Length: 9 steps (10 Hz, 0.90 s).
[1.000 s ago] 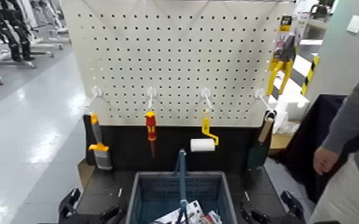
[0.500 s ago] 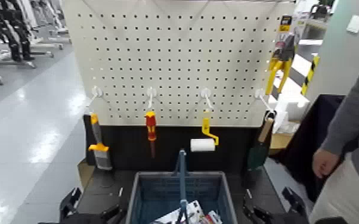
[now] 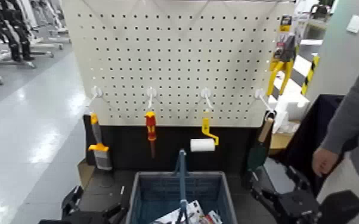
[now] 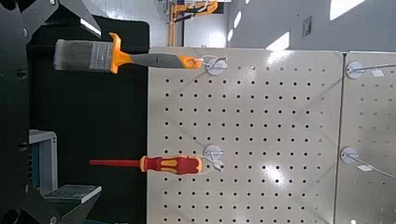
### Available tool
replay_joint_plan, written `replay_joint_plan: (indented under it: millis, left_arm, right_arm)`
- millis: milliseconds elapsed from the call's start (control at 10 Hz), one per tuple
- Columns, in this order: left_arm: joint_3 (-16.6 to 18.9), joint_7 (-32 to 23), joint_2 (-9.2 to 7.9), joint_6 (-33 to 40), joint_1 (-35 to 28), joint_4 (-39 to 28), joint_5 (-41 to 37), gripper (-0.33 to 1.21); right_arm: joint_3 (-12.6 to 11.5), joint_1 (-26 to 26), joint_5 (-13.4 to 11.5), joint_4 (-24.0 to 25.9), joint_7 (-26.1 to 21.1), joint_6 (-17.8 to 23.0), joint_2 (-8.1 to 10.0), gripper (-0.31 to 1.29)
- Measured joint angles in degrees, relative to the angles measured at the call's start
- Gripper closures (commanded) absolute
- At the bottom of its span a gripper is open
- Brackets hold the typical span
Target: Put the yellow pliers into the crate.
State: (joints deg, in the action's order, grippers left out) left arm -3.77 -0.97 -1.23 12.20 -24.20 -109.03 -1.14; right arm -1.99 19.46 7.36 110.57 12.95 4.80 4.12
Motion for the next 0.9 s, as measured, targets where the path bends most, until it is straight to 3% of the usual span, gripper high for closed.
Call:
replay_joint_plan:
  millis: [500, 900]
  left_arm:
    - [-0.1, 0.8, -0.13, 0.2, 0.9, 0.4, -0.1, 0.14]
    - [-0.1, 1.3, -0.07, 0.0, 1.2, 0.4, -0.1, 0.14]
  right_arm:
    - [-6.7, -9.6, -1.7, -0.3, 12.4, -5.1, 0.58, 0.18]
    - [-9.8, -17.1, -2.1, -1.4, 17.9, -8.5, 3.37, 0.18]
